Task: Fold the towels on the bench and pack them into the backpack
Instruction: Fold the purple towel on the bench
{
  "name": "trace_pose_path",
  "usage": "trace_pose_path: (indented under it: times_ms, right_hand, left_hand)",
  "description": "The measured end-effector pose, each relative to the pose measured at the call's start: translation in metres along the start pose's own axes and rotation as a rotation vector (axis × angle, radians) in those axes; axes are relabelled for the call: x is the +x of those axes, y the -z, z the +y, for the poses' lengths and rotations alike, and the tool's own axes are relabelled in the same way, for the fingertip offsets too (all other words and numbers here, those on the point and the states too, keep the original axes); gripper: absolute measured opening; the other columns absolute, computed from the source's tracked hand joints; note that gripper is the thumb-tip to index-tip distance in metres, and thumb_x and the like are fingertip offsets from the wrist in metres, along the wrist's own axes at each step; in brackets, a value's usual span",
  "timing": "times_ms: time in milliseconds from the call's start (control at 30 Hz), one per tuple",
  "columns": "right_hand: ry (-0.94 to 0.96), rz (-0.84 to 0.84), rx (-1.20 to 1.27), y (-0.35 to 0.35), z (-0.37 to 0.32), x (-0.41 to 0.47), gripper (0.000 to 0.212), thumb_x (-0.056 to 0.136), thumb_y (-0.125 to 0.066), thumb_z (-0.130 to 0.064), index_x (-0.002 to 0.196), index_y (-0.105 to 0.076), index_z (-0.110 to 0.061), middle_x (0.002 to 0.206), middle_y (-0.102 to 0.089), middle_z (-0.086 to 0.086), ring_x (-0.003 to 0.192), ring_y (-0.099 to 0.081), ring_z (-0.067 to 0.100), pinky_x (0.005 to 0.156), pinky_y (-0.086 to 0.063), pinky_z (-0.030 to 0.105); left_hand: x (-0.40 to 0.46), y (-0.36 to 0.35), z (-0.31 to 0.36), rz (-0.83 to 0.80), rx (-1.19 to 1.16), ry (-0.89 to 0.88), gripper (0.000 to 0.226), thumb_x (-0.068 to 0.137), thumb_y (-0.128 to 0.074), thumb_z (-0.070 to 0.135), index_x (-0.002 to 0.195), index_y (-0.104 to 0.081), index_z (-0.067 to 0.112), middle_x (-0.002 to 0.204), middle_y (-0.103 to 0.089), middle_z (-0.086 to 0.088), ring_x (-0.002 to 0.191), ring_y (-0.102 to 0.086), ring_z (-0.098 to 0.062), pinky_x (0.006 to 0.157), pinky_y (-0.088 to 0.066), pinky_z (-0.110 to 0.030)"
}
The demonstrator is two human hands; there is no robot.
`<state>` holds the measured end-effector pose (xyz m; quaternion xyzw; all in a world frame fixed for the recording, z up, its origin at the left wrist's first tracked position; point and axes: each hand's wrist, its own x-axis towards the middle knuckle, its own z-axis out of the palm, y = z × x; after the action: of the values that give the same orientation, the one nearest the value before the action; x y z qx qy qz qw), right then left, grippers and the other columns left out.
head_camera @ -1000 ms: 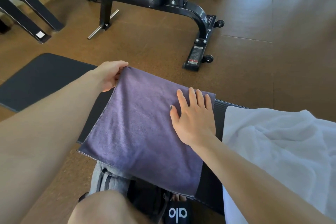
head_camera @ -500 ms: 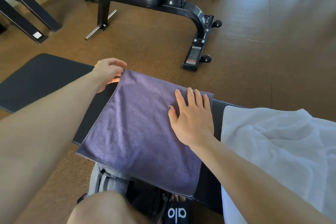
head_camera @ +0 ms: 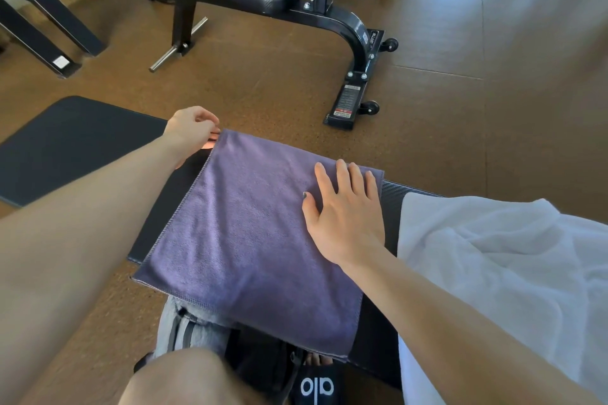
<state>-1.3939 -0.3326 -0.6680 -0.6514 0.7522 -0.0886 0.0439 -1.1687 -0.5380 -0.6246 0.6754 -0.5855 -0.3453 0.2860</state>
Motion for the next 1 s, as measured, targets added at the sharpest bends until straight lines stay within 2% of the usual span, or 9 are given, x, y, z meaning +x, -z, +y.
trace_pose_path:
  times_ms: [100,233,333,500,567,633,733,833,1000]
  right_hand:
    - [0.002,-0.01,-0.01,0.001,0.001,0.0,0.062,0.1,-0.017,-0.056,0.155,-0.021,-0.029,0.162,-0.024,0.011,0.149,-0.019,0.034,0.122,-0.012,0.051]
    - [0.008,-0.02,-0.018,0.001,0.0,0.0,0.063,0.099,-0.014,-0.057,0.155,-0.02,-0.029,0.162,-0.023,0.011,0.149,-0.019,0.034,0.122,-0.012,0.051]
    - [0.011,-0.039,-0.018,0.002,0.001,0.001,0.063,0.099,-0.013,-0.058,0.156,-0.017,-0.03,0.163,-0.02,0.009,0.15,-0.016,0.033,0.123,-0.01,0.051]
    - [0.015,-0.089,0.07,0.007,0.005,0.008,0.061,0.1,-0.025,-0.057,0.155,-0.02,-0.03,0.162,-0.022,0.008,0.149,-0.017,0.03,0.123,-0.01,0.046]
    - [-0.024,-0.052,0.241,0.017,0.011,0.013,0.059,0.097,-0.043,-0.047,0.151,-0.03,-0.025,0.149,-0.041,0.009,0.138,-0.035,0.031,0.115,-0.025,0.042]
    - [-0.125,0.007,0.359,0.033,0.022,0.021,0.058,0.093,-0.051,-0.031,0.148,-0.035,-0.02,0.135,-0.051,0.012,0.124,-0.048,0.033,0.102,-0.036,0.041]
    - [-0.256,-0.095,0.26,0.052,0.041,0.033,0.058,0.092,-0.049,-0.028,0.148,-0.034,-0.021,0.133,-0.055,0.013,0.124,-0.047,0.035,0.102,-0.035,0.043]
    - [-0.449,-0.323,0.439,0.061,0.052,0.038,0.053,0.086,-0.054,-0.036,0.136,-0.047,-0.019,0.133,-0.057,0.01,0.123,-0.051,0.033,0.107,-0.038,0.043]
    - [-0.501,-0.187,0.665,0.072,0.057,0.04,0.045,0.082,-0.073,-0.014,0.125,-0.06,-0.008,0.125,-0.061,0.01,0.114,-0.057,0.027,0.089,-0.044,0.031]
  left_hand:
    - [-0.005,-0.002,0.003,-0.042,0.214,-0.102,0.014,0.093,-0.063,0.027,0.103,-0.067,0.018,0.103,-0.069,-0.002,0.091,-0.064,-0.018,0.088,-0.053,-0.033]
    - [-0.01,-0.002,-0.001,0.001,0.52,-0.251,0.025,0.088,-0.054,0.005,0.109,-0.064,0.014,0.111,-0.066,-0.009,0.104,-0.06,-0.03,0.088,-0.048,-0.033]
    - [-0.02,0.0,-0.007,0.077,0.673,-0.233,0.038,0.086,-0.043,-0.003,0.117,-0.056,0.014,0.12,-0.054,-0.015,0.094,-0.056,-0.039,0.08,-0.051,-0.047]
    - [-0.079,-0.004,0.007,0.17,0.608,-0.425,0.029,0.09,-0.046,0.005,0.117,-0.052,0.015,0.118,-0.05,-0.01,0.084,-0.052,-0.031,0.067,-0.044,-0.041]
    - [-0.126,-0.012,0.012,0.043,0.565,-0.574,0.021,0.089,-0.052,0.026,0.11,-0.053,0.02,0.11,-0.051,0.001,0.085,-0.057,-0.025,0.076,-0.051,-0.04]
    - [-0.182,-0.021,0.019,-0.247,0.54,-0.643,0.035,0.083,-0.05,0.053,0.103,-0.052,0.025,0.103,-0.05,0.008,0.082,-0.058,-0.018,0.079,-0.051,-0.041]
    - [-0.251,-0.035,0.029,-0.586,0.685,-0.769,0.05,0.075,-0.057,0.069,0.101,-0.047,0.028,0.101,-0.044,0.01,0.08,-0.052,-0.016,0.072,-0.047,-0.038]
    - [-0.294,-0.052,0.031,-0.617,0.948,-1.031,0.064,0.079,-0.062,0.067,0.121,-0.044,0.022,0.117,-0.046,0.002,0.099,-0.05,-0.019,0.078,-0.041,-0.035]
    - [-0.317,-0.065,0.021,-0.553,1.041,-1.143,0.049,0.091,-0.061,0.049,0.126,-0.049,0.016,0.129,-0.054,-0.005,0.108,-0.053,-0.023,0.079,-0.044,-0.034]
